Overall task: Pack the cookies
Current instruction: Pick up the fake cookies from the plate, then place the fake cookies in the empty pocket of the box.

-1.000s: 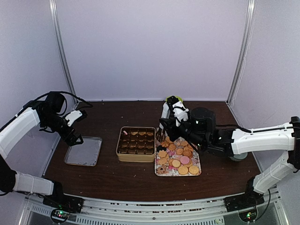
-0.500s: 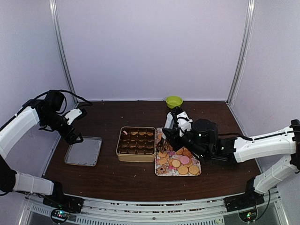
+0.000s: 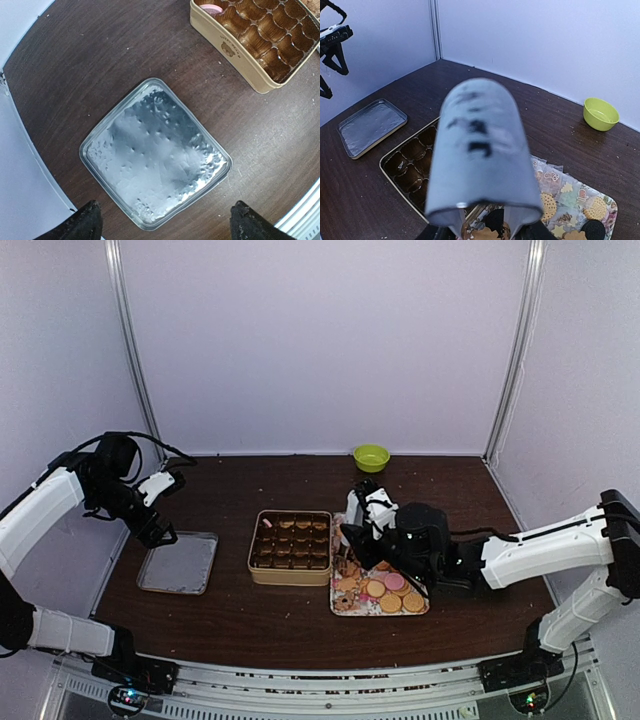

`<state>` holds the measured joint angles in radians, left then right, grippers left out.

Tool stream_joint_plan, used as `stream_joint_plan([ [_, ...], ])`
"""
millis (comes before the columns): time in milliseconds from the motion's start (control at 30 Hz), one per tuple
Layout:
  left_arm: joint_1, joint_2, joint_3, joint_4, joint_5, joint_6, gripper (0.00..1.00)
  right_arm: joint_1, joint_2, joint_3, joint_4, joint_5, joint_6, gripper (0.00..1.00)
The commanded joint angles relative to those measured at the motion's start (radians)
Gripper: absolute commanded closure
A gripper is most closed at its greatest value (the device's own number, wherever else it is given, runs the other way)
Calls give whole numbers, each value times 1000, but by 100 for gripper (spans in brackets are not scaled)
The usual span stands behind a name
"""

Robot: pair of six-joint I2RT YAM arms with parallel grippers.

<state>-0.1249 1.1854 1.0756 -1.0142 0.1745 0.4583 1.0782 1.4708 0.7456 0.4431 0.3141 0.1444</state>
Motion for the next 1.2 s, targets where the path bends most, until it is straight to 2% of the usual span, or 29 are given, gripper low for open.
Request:
stream_joint_plan([
  [0, 7, -16, 21, 4, -4, -10, 9, 5, 28, -4, 65, 20, 21, 61],
  [367, 7, -20, 21, 3, 4, -12, 9, 6, -4, -10, 68, 16, 26, 80],
  [567, 7, -23, 20, 3, 5, -14, 9, 5, -73, 15, 39, 5, 18, 100],
  [867, 7, -27, 11, 3, -1, -11, 9, 5, -113, 134, -13, -23, -46, 100],
  [1167, 7, -31, -15, -1, -8, 2, 8, -10, 147, 431, -47, -89, -121, 100],
])
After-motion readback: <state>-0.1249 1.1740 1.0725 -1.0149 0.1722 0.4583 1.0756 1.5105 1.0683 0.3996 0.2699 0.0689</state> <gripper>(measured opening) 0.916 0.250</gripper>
